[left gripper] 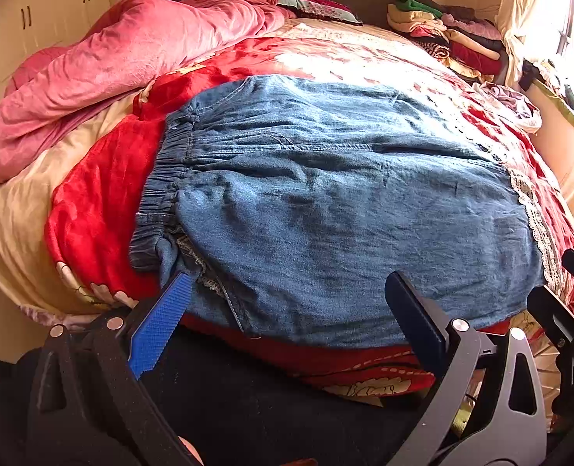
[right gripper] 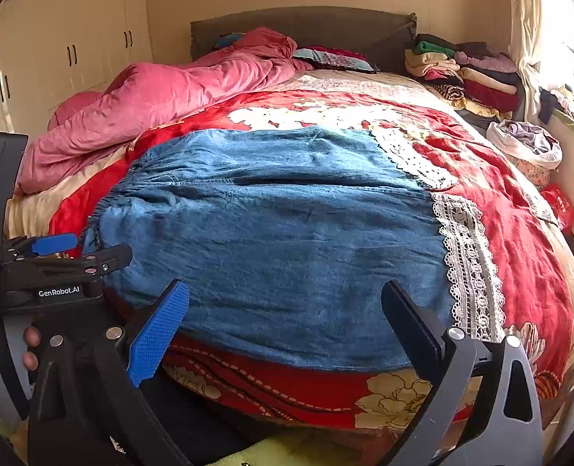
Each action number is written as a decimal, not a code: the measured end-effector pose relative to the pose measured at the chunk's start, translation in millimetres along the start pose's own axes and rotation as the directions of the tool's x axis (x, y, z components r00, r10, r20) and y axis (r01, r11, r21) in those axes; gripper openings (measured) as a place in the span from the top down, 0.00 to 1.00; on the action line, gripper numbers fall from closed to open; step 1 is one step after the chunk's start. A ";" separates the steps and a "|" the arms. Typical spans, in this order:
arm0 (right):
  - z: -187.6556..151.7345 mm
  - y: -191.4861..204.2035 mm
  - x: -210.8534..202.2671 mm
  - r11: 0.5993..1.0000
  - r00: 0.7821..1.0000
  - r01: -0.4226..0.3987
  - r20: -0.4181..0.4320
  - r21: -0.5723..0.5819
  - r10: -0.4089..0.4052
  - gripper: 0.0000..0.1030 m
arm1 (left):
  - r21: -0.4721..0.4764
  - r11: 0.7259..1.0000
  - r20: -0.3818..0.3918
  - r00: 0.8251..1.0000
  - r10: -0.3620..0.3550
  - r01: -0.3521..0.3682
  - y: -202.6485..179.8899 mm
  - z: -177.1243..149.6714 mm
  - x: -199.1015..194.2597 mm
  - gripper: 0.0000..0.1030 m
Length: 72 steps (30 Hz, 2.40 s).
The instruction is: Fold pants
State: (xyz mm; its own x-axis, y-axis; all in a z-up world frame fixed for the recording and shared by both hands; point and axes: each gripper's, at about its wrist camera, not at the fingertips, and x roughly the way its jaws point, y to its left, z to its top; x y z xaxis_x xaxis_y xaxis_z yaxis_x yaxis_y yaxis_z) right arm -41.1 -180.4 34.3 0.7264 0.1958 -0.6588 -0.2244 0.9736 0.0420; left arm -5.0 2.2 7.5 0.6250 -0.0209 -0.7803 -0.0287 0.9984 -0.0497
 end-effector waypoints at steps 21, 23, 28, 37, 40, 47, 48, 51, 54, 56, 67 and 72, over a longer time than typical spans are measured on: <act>-2.1 -0.6 1.0 1.000 1.000 -0.002 -0.006 0.002 0.002 0.04 | -0.001 1.000 0.001 1.000 0.006 -0.006 1.3 0.7 -2.0 0.09; -1.8 -0.5 1.7 1.000 1.000 -0.002 -0.007 0.002 0.002 0.04 | -0.001 1.000 0.003 1.000 0.007 -0.007 1.1 0.6 -2.0 0.09; -2.0 -0.3 1.8 1.000 1.000 -0.003 -0.008 0.004 0.003 0.04 | 0.000 1.000 0.002 1.000 0.007 -0.007 1.1 1.0 -2.4 0.09; -2.5 0.5 4.2 1.000 1.000 -0.003 -0.016 0.002 0.003 0.04 | -0.001 1.000 0.005 1.000 0.012 -0.012 1.6 2.0 -3.3 0.09; -0.4 1.6 6.5 1.000 1.000 -0.002 -0.024 0.001 0.002 0.04 | -0.003 1.000 0.009 1.000 0.016 -0.016 3.0 3.3 -3.3 0.09; 2.9 1.9 8.6 1.000 1.000 0.002 -0.030 -0.011 -0.002 0.04 | -0.008 1.000 0.018 1.000 0.008 -0.008 5.1 6.2 -2.4 0.09; 3.0 2.4 9.5 1.000 0.999 0.004 -0.033 -0.013 -0.004 0.04 | -0.009 1.000 0.021 1.000 0.007 -0.007 5.0 6.9 -2.1 0.09; 4.7 2.4 12.1 1.000 0.999 0.006 -0.037 -0.018 -0.006 0.04 | -0.014 1.000 0.025 1.000 0.003 -0.003 7.0 9.1 -1.3 0.09; 8.0 3.3 16.2 1.000 0.999 0.010 -0.041 -0.025 -0.011 0.04 | -0.019 1.000 0.026 1.000 0.002 -0.002 10.0 12.1 0.9 0.09; 11.7 2.8 19.0 1.000 0.999 0.003 -0.043 -0.026 -0.004 0.04 | -0.026 1.000 0.029 1.000 0.005 -0.005 12.9 14.9 1.9 0.09; 65.8 4.2 53.8 0.995 0.995 -0.078 -0.060 -0.058 0.074 0.04 | -0.076 0.997 0.033 0.999 0.035 -0.033 46.4 50.0 18.8 0.09; 99.1 8.4 74.9 0.991 0.993 -0.108 -0.055 -0.085 0.104 0.04 | -0.107 0.993 0.021 0.998 0.057 -0.054 69.7 72.8 32.5 0.09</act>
State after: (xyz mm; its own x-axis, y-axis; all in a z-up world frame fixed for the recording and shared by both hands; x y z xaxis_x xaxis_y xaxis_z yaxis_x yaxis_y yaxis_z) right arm 75.9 -145.9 59.7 0.6625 0.2889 -0.6911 -0.3557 0.9333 0.0491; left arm 70.0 75.0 24.0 0.6386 0.0372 -0.7687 -0.1458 0.9866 -0.0734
